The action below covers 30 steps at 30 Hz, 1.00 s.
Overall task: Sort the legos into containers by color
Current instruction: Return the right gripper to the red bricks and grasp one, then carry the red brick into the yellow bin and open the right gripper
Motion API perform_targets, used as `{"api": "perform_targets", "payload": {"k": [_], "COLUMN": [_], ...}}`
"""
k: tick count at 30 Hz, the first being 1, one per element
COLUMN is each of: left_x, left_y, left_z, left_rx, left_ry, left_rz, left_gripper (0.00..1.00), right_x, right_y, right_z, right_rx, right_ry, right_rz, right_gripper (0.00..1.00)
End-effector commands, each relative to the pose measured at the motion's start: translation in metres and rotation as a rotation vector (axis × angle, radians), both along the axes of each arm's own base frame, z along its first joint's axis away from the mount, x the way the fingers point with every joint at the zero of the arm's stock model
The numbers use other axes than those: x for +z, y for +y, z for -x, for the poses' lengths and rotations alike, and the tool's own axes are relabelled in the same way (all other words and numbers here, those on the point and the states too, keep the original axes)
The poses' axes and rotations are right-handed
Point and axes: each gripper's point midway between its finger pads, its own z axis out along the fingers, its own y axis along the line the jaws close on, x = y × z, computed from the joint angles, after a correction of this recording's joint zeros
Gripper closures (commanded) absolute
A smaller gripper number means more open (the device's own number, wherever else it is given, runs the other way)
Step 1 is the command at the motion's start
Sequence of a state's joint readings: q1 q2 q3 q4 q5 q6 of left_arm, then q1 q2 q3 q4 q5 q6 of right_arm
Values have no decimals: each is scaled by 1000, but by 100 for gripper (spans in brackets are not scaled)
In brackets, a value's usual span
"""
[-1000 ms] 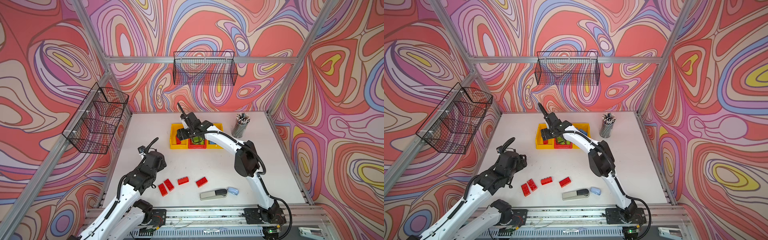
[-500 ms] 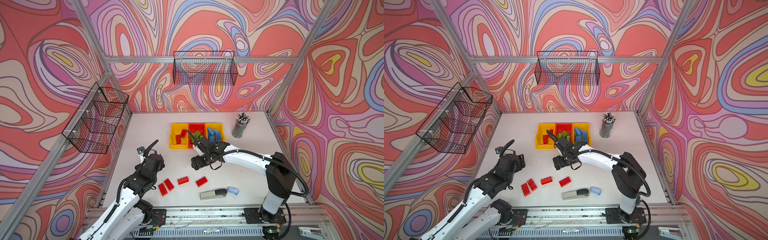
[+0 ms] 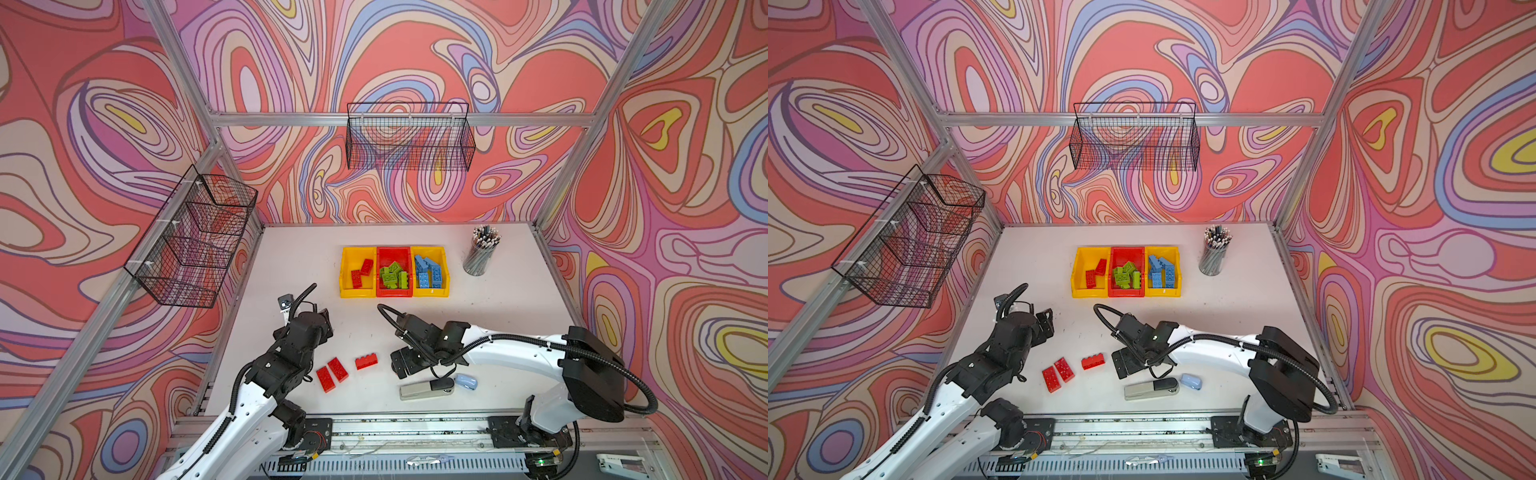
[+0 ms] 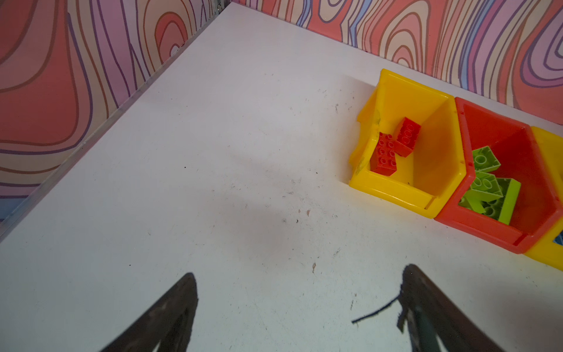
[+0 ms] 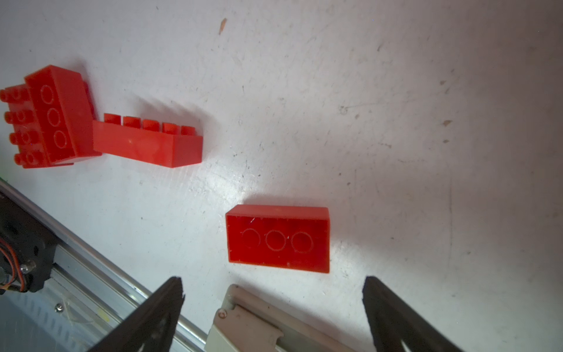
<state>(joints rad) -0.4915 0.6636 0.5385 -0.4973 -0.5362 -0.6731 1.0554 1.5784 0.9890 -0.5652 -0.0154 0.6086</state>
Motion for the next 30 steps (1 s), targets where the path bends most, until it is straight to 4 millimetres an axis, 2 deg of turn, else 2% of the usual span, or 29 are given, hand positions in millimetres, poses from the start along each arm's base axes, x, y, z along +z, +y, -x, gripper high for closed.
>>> {"api": "perform_targets", "payload": {"k": [1,6,8,9,19,21,27,30], "left_x": [-1,-3,-16,-17,-23,-23,-25,-26], "left_y": [1,0,4,6,11,10,3,0], "left_z": [4,10,16,17,23,22,20,20], "left_rx": [-5,-6,8,16,46,45,9,-15], "left_ry": [-2,4,26,24,26,28,43,49], "left_rz": [-7,8,2,6,21,21,28,28], "left_gripper": [10,10,10,10,10,10,10,10], "right_x": [-6,-14,-17,-18,-37,-38,-24,-9], "right_y": [7,14,16,17,13,13,16,21], "right_z": [-8,-9,-9,-9,-13,-14,-25,-39], "right_rx": [-14,9,19,24,44,45,31,14], "right_ry": [-30,-28,-26,-24,-29,-33,-68,-88], "right_rz": [-1,6,11,14,93,101,115,96], "right_gripper": [3,3,4,4,10,15,42,46]}}
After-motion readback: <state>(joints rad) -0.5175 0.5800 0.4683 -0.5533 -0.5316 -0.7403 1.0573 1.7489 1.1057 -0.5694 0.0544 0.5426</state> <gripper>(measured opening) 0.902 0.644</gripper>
